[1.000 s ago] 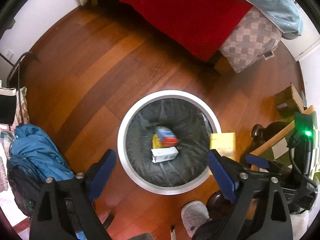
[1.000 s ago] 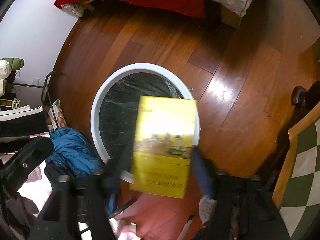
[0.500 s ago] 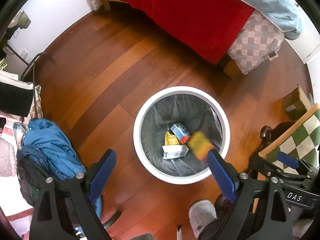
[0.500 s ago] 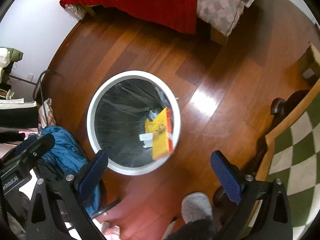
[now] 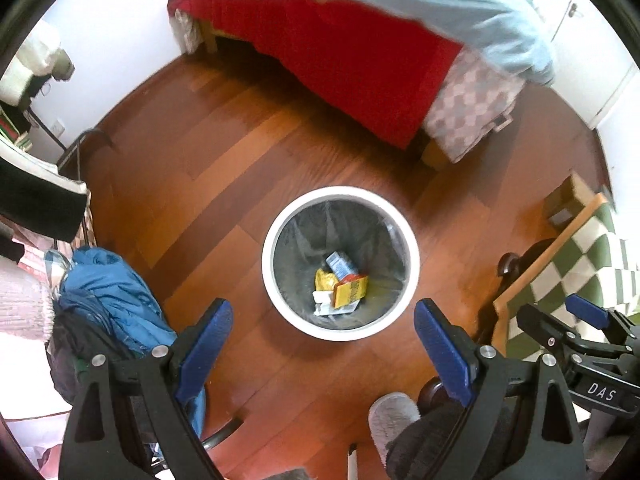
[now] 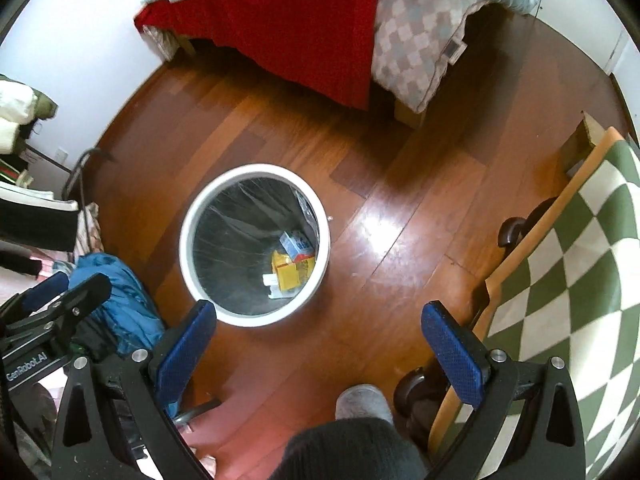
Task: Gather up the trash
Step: 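Open both tools to drop the carton and pack into the bin, then move both tools back over the table, then grasp the clear plastic cup with the left tool while the right tool grasps the orange peel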
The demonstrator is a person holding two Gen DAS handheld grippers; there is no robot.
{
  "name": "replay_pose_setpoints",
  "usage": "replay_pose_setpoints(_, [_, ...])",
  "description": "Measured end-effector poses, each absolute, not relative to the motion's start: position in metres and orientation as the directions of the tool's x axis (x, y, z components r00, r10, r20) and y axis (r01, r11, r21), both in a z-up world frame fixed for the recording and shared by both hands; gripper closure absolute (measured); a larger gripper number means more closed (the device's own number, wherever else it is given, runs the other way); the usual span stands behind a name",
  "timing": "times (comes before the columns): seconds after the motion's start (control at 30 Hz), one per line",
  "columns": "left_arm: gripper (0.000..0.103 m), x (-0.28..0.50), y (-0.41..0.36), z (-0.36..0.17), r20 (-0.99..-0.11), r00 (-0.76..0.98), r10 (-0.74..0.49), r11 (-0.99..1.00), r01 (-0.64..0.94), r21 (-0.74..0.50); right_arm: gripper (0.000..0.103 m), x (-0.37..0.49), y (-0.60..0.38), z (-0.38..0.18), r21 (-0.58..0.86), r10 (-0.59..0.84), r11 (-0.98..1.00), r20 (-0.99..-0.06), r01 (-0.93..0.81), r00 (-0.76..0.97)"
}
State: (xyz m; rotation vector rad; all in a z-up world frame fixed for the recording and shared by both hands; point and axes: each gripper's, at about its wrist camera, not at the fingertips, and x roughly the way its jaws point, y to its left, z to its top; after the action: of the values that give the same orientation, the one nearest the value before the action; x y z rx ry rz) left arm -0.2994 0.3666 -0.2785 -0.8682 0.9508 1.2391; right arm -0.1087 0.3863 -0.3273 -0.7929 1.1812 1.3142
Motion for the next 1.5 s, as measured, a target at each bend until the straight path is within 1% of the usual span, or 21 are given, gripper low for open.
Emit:
replay_pose_setpoints(0.07, [0.011,-0.296,0.356,-0.256,-0.914,0.074,0.400,0.136,-0.990,-0.020,0.000,-0.105,0.376,-0.309,0.196,0.325,0.144,-0.935,-0.970,-0.140])
replay_pose_setpoints(0.2, [0.011,-0.285,0.329,-0.205,-0.869,0.067,0.490,0.156,-0.988,0.012,0.000,-0.091,0.347,-0.261,0.282,0.413,0.146,-0.888,-0.948,-0.200])
replay_pose_setpoints(0.4, [0.011,-0.244,0.281,-0.142,-0.788,0.133,0.601,0.236,-0.972,0.016,0.000,-0.044,0.276,-0.180,0.413,0.567,0.175,-0.785,-0.894,-0.251])
replay_pose_setpoints(0.5, [0.011,-0.211,0.255,-0.125,-0.754,0.175,0.633,0.302,-0.953,0.033,0.000,-0.016,0.235,-0.156,0.443,0.614,0.214,-0.754,-0.871,-0.232])
replay_pose_setpoints(0.57, [0.011,-0.189,0.240,-0.123,-0.743,0.195,0.640,0.341,-0.939,0.047,0.000,0.012,0.194,-0.145,0.455,0.636,0.275,-0.746,-0.847,-0.195])
replay_pose_setpoints(0.67, [0.011,-0.139,0.214,-0.131,-0.752,0.243,0.613,0.431,-0.900,0.061,0.000,0.051,0.141,-0.142,0.451,0.646,0.367,-0.753,-0.813,-0.125])
replay_pose_setpoints(0.77, [0.010,-0.076,0.187,-0.158,-0.793,0.292,0.535,0.536,-0.843,0.051,0.000,0.101,0.079,-0.149,0.431,0.628,0.498,-0.778,-0.753,-0.030])
replay_pose_setpoints(0.93, [0.010,0.017,0.142,-0.214,-0.853,0.301,0.427,0.657,-0.751,0.064,0.000,0.193,-0.032,-0.183,0.370,0.520,0.730,-0.846,-0.574,0.115])
replay_pose_setpoints(1.07, [0.010,0.080,0.110,-0.264,-0.905,0.259,0.338,0.727,-0.682,0.077,0.000,0.257,-0.114,-0.218,0.331,0.429,0.844,-0.888,-0.422,0.163])
replay_pose_setpoints(1.1, [0.010,0.092,0.106,-0.274,-0.914,0.245,0.324,0.739,-0.669,0.083,0.003,0.268,-0.131,-0.227,0.321,0.411,0.862,-0.896,-0.392,0.169])
replay_pose_setpoints(1.13, [0.010,0.102,0.100,-0.283,-0.922,0.235,0.309,0.750,-0.656,0.084,0.015,0.282,-0.151,-0.239,0.315,0.391,0.881,-0.905,-0.354,0.168])
replay_pose_setpoints(1.17, [0.010,0.110,0.093,-0.290,-0.928,0.226,0.295,0.760,-0.645,0.085,0.022,0.292,-0.165,-0.249,0.307,0.374,0.894,-0.912,-0.327,0.166])
replay_pose_setpoints(1.2, [0.010,0.118,0.086,-0.298,-0.934,0.216,0.286,0.771,-0.630,0.091,0.034,0.300,-0.175,-0.259,0.301,0.360,0.905,-0.919,-0.301,0.164])
replay_pose_setpoints(1.23, [0.010,0.129,0.079,-0.309,-0.938,0.195,0.285,0.784,-0.610,0.111,0.038,0.309,-0.186,-0.273,0.296,0.347,0.913,-0.925,-0.280,0.154])
replay_pose_setpoints(1.4, [0.010,0.151,0.057,-0.332,-0.946,0.145,0.291,0.812,-0.560,0.164,0.045,0.331,-0.210,-0.311,0.271,0.311,0.931,-0.940,-0.244,0.143])
replay_pose_setpoints(1.5, [0.010,0.153,0.050,-0.335,-0.945,0.133,0.298,0.817,-0.548,0.181,0.049,0.332,-0.209,-0.327,0.296,0.332,0.925,-0.934,-0.240,0.130])
